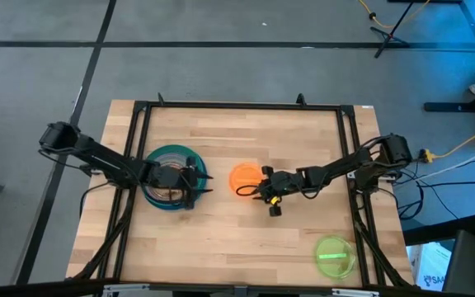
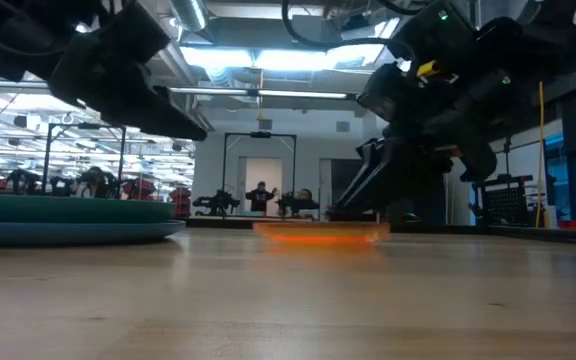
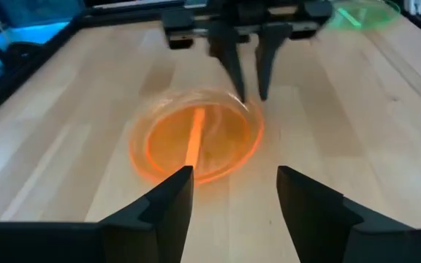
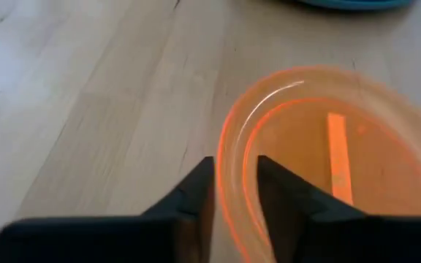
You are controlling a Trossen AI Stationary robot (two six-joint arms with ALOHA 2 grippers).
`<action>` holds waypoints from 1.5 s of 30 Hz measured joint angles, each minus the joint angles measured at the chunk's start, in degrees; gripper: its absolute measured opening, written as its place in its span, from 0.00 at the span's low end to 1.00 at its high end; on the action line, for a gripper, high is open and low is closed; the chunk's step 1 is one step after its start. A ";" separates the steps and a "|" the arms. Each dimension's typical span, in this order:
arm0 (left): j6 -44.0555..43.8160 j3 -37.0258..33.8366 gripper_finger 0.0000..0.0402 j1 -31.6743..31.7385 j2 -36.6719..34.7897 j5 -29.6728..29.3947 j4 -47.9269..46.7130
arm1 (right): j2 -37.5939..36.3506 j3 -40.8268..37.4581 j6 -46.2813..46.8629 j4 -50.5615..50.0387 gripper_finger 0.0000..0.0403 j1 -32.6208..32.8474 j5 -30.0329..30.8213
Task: Stack plastic plates
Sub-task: Stack the orange plate on top of the orange plate
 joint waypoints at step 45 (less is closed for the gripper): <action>16.04 30.17 0.19 9.53 39.32 14.98 -14.02 | -13.59 2.47 -3.32 -5.18 0.45 7.13 2.72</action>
